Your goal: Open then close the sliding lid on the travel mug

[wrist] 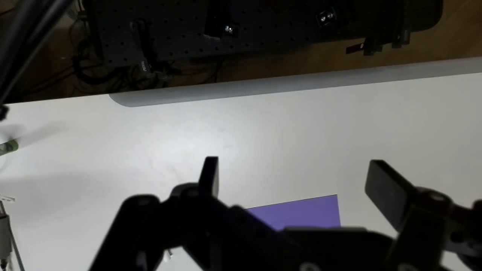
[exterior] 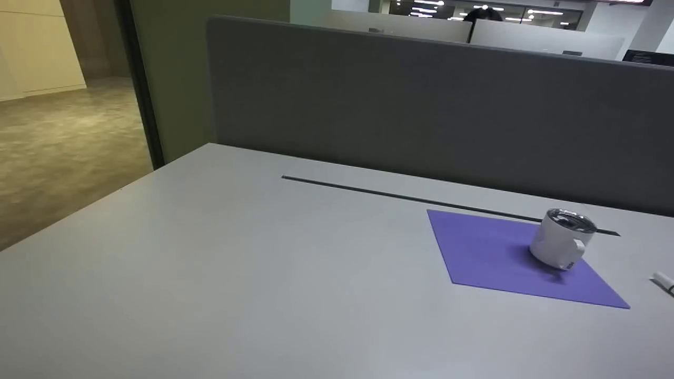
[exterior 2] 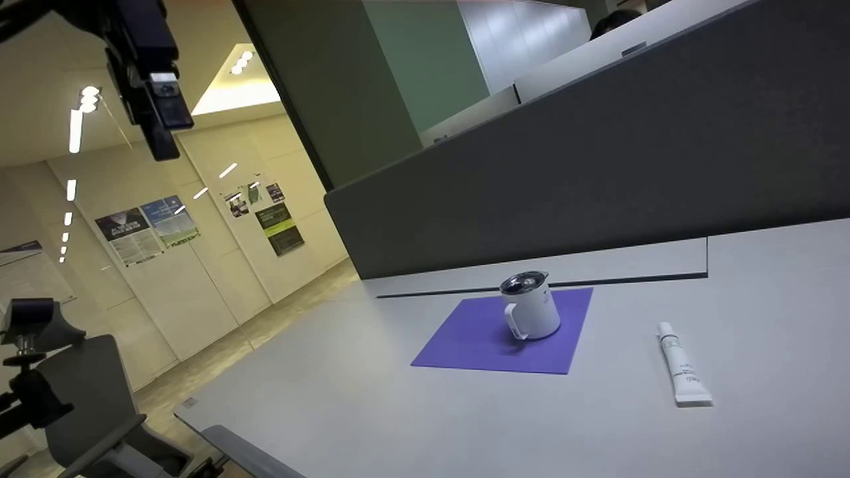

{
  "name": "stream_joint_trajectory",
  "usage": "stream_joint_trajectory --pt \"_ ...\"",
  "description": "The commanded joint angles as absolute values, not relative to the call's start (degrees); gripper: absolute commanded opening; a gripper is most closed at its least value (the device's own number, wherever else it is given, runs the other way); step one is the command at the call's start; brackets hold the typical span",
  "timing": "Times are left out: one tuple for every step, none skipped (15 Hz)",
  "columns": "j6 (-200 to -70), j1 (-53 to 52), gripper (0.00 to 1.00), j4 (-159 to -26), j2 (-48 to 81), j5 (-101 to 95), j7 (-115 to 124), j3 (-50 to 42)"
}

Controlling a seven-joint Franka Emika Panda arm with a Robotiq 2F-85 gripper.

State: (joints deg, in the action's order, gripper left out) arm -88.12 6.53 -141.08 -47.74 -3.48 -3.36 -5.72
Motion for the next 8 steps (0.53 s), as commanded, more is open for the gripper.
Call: stream_joint_trajectory --pt "-87.99 6.07 1.00 -140.94 -47.70 -3.68 -3.10 -6.04" --pt "-87.99 6.07 1.00 -140.94 -47.70 -3.68 -3.10 -6.04" --pt "-87.99 6.07 1.00 -140.94 -47.70 -3.68 -3.10 -6.04" --pt "-87.99 6.07 1.00 -140.94 -47.70 -3.68 -3.10 -6.04" --pt "-87.99 6.07 1.00 -140.94 -47.70 -3.68 -3.10 -6.04" --pt "-87.99 6.07 1.00 -140.94 -47.70 -3.68 -3.10 -6.04" --pt "-91.71 6.27 1.00 -140.65 -46.34 -5.20 -3.42 -5.98" --pt "-93.34 5.71 1.00 -139.63 -44.37 -6.09 -5.18 -6.47"
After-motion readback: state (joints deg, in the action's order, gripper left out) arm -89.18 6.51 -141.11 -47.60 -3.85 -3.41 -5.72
